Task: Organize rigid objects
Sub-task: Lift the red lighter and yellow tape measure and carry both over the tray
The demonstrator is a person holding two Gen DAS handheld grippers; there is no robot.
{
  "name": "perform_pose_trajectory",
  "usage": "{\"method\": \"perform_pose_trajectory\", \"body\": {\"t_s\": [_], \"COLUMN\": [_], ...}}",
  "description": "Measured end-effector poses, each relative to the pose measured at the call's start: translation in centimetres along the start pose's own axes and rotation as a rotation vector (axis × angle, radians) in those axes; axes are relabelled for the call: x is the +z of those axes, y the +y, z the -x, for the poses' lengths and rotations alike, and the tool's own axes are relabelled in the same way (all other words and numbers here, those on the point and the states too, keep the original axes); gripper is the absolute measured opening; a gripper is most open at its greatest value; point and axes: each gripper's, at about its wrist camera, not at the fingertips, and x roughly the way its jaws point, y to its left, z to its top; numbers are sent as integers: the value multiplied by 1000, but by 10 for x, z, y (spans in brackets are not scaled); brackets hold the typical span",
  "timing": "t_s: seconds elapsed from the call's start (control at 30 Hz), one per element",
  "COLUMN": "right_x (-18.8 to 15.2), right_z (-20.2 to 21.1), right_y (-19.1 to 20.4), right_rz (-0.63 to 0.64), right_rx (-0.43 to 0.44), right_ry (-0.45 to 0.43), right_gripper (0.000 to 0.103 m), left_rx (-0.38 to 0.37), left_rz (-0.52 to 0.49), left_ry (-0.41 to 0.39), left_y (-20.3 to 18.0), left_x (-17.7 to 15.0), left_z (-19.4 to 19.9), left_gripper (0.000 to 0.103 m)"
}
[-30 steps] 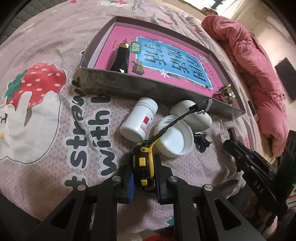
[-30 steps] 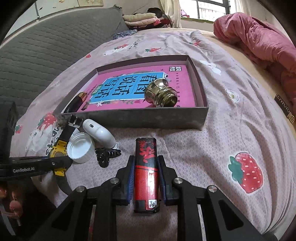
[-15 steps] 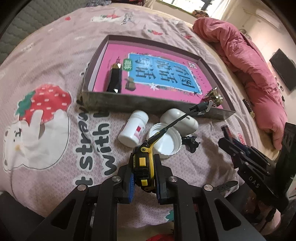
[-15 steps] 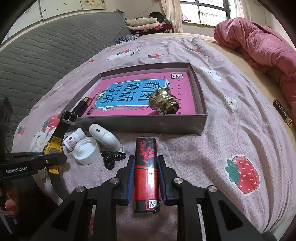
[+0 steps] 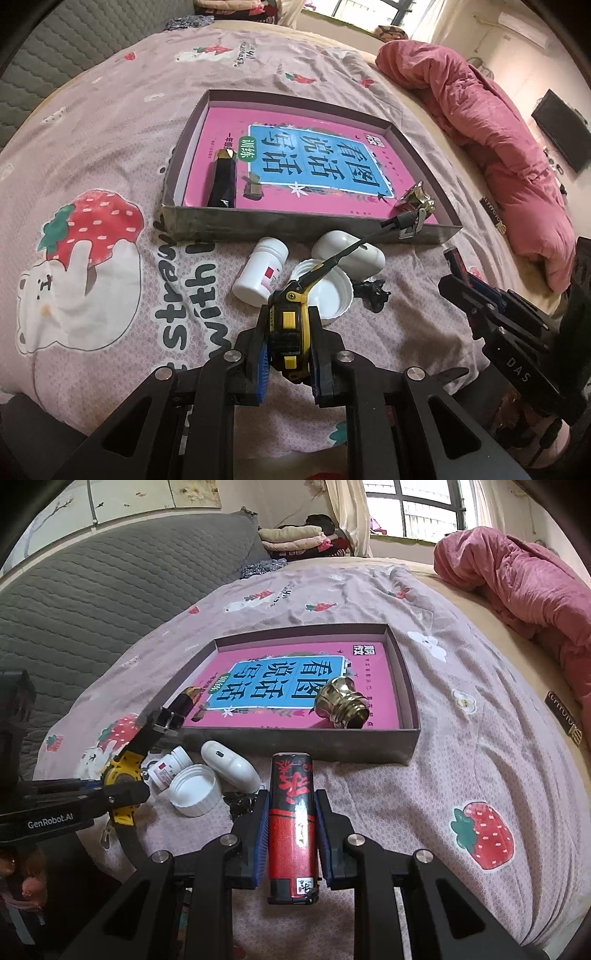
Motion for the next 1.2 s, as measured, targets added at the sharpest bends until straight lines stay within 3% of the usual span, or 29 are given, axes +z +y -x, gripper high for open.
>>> {"method": "perform_pose_trajectory", "body": {"t_s": [0.27,1.2], "right_x": [4,39], "right_z": [12,33], "right_y": [1,3], "right_rz": [2,17], "right_rx": [-9,-26], "right_ry": [-45,-151], "right_gripper": [23,23], "left_rx": [0,-5], "left_rz": [-20,10], "left_ry": [-61,-167], "left_y": [-5,-10], "left_x": [6,44], "left_z": [13,39], "left_gripper": [17,17]}}
